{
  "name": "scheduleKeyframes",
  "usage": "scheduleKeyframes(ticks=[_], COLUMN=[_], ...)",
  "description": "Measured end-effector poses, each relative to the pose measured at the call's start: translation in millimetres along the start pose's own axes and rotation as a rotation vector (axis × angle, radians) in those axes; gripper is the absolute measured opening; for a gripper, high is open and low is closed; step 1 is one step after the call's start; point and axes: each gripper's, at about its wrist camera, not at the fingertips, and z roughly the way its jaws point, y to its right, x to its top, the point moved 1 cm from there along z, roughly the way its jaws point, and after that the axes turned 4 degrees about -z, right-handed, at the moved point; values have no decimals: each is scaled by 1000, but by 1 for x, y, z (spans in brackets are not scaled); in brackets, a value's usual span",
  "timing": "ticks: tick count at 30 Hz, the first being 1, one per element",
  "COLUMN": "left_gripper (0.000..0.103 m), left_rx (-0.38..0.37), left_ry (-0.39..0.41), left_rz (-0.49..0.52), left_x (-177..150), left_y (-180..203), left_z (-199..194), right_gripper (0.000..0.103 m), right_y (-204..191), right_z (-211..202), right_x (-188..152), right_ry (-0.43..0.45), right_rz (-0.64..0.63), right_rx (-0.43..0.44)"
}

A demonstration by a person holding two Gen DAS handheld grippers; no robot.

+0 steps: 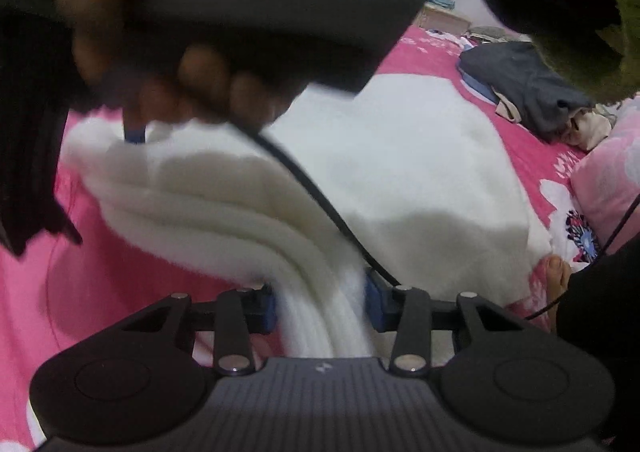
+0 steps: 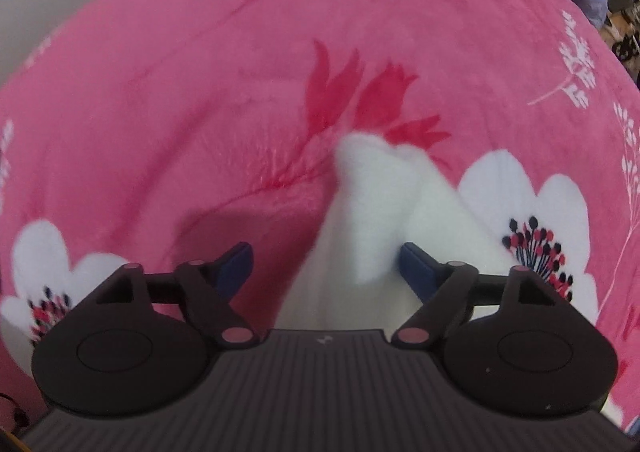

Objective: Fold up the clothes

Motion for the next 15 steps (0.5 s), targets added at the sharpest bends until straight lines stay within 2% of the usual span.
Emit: scheduleKeyframes(ticks=[6, 7, 8, 11, 15], left_gripper=[42, 42, 42, 42, 39], left_rx=[-2, -2, -1, -5, -13], left_ry=[37, 44, 50, 64, 96], left_rz=[24, 26, 28, 33, 55], left_x=[15, 15, 16, 17, 20], left_y=[1, 2, 4, 8, 15], left_z=[8, 8, 9, 5, 2], right_gripper=[80, 73, 60, 40, 32], right_y=[6, 9, 12, 27, 51], right_z=[15, 15, 14, 7, -6], right_x=[-7, -8, -9, -12, -19], right_ry=[11, 18, 23, 40, 77], right_rz=[-40, -45, -44, -8, 77], right_rx=[-61, -67, -78, -55, 19])
